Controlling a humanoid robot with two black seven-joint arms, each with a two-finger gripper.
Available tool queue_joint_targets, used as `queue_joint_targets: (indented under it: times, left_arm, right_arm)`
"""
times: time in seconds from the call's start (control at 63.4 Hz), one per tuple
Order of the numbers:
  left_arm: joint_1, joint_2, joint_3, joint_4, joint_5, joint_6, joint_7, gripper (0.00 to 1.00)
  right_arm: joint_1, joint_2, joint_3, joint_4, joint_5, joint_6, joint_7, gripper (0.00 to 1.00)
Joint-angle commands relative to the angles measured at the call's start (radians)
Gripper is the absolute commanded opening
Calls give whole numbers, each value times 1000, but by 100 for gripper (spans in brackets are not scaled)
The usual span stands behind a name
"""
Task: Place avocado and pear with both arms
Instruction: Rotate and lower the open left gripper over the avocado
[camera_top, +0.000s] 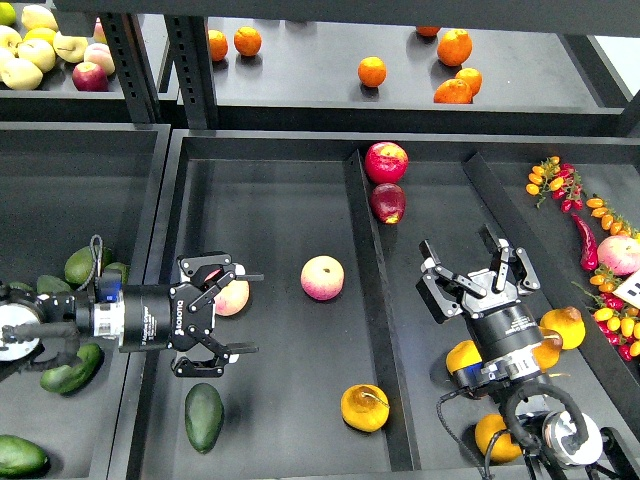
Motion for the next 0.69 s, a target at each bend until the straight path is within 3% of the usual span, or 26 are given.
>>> queue_joint_targets:
  times: [0.0, 0.378, 0.678]
  left_arm:
    - [-122, 2, 136, 0, 36, 0, 0, 99]
    - [-462, -95, 603, 18, 41, 6, 0, 99]
    - [-584, -238, 788, 106, 15, 3, 0, 99]
  right_arm:
    - [6, 0, 2, 2, 0, 0, 1, 100]
    - [52, 0, 14, -3, 0, -11, -1, 100]
    - [178, 0, 14, -28, -1, -78, -1, 100]
